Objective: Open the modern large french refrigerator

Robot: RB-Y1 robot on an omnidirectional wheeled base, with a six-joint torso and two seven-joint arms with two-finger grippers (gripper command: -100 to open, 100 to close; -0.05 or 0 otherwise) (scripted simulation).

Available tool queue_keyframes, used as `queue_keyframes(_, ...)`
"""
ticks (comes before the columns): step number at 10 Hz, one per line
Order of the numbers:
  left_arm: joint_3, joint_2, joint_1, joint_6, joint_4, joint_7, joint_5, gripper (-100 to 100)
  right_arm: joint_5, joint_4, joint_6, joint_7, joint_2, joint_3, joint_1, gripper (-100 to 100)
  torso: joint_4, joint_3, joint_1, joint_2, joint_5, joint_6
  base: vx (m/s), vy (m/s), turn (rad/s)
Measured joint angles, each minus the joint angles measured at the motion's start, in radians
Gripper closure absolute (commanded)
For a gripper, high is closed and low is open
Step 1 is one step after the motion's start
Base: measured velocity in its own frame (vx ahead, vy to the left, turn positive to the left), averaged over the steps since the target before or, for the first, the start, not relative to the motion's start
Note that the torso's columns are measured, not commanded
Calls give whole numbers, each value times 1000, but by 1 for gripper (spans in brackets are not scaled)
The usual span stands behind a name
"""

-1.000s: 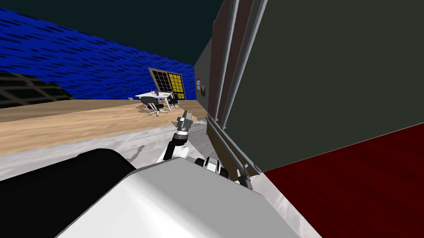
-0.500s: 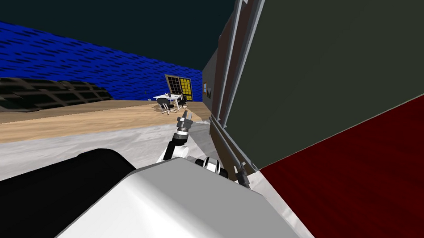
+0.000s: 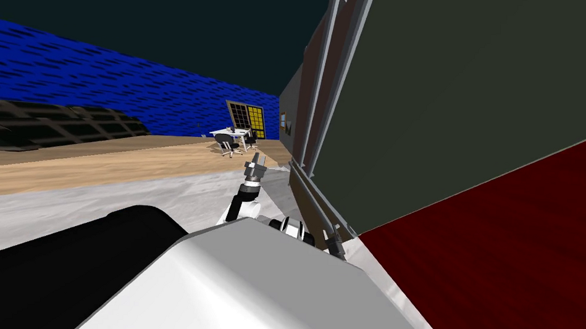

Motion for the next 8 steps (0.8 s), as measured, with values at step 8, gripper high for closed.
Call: queue_keyframes(8, 0, 0, 0, 0, 0, 0, 0, 0, -4, -26, 38, -40, -61, -22, -35, -100, 13, 5, 7, 21, 17, 11, -14, 50, -18)
